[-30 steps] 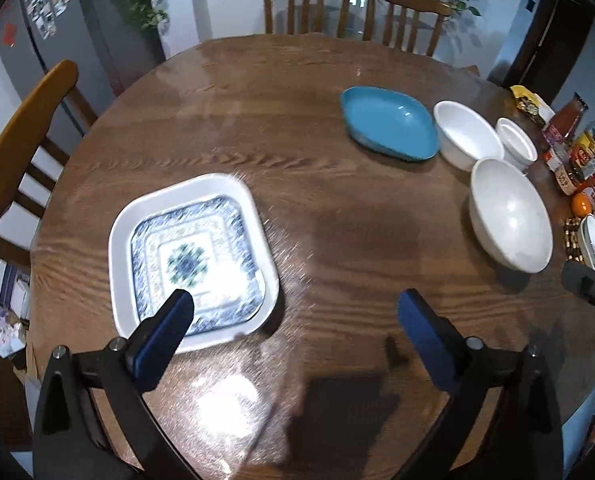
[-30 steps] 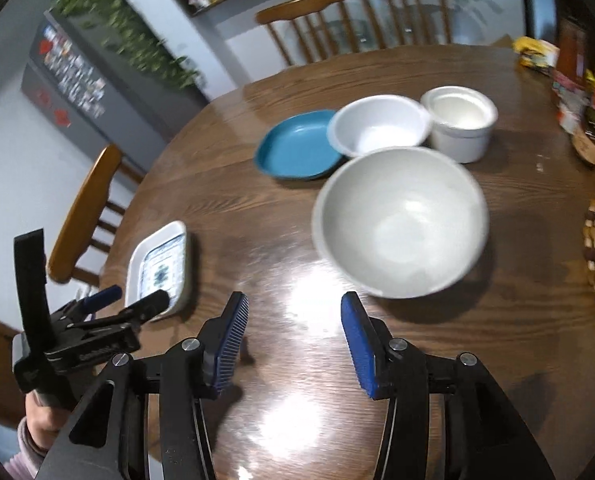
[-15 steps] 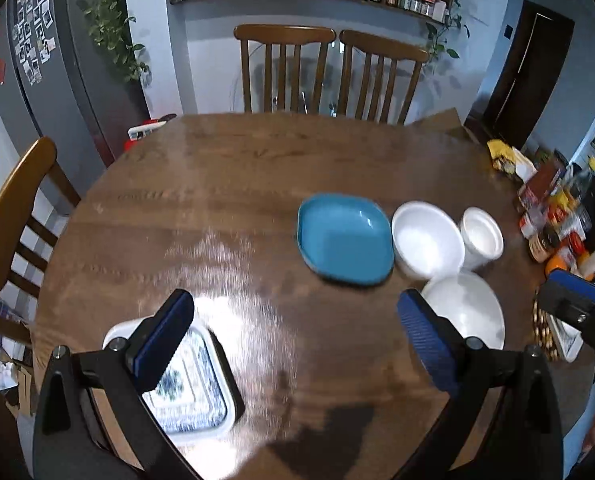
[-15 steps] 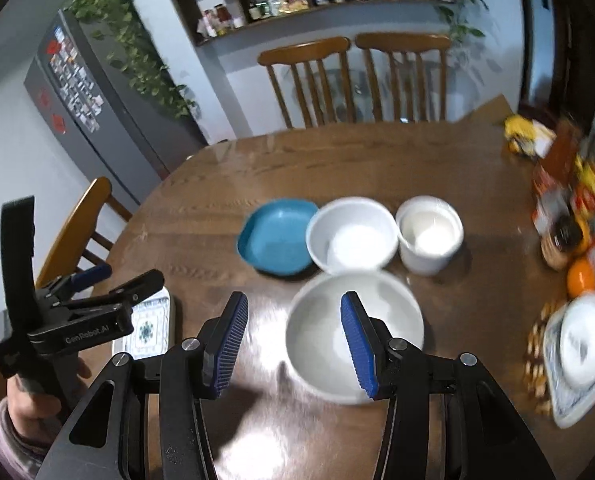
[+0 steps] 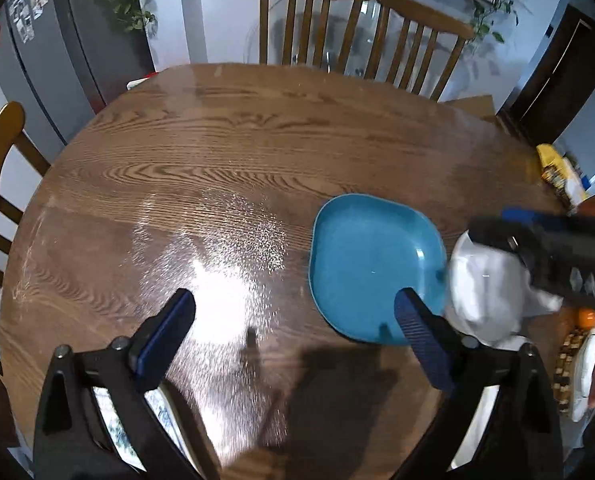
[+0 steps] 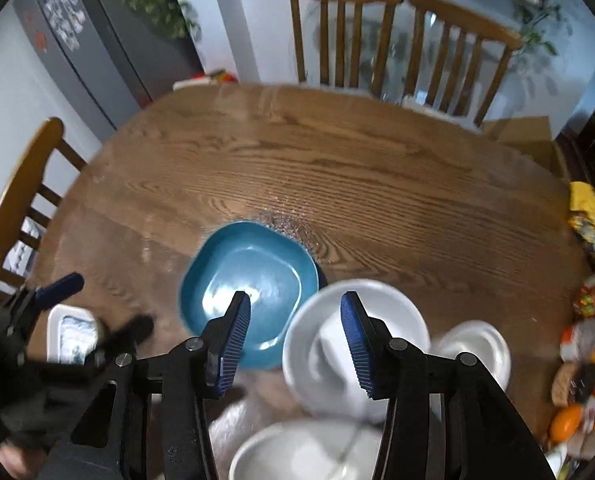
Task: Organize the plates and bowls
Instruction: 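Grasp the teal dish rim with the left gripper and lift it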
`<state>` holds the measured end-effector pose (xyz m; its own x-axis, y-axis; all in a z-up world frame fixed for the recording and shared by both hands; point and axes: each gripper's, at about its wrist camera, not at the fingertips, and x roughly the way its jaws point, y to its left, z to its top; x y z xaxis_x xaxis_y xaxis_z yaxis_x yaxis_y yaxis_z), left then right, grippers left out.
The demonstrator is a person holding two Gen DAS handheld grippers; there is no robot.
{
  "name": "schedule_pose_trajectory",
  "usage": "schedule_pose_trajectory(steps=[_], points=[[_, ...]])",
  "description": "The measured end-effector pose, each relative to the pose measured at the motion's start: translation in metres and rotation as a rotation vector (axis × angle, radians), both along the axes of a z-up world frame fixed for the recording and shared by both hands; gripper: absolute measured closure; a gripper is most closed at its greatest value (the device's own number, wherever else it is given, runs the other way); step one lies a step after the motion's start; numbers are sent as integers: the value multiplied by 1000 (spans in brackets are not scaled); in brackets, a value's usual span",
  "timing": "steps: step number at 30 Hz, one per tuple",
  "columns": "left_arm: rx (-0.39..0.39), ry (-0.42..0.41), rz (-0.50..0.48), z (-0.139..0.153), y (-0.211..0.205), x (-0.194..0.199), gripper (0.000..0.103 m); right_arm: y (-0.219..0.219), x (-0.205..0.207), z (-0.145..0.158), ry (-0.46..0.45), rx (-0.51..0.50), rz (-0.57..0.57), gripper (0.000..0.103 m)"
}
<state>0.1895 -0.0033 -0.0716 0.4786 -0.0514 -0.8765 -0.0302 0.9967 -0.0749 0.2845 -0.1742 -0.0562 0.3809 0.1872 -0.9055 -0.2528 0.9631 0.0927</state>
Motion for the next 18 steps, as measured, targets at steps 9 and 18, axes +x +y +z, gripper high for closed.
schedule_pose_trajectory(steps=[9,18], points=[[-59,108,-19,-45,-9,16,41,17,43,-47,102,-99,94,68],[-70,128,-55,-52,-23,19,74,30,43,-65,151,-171,172,90]])
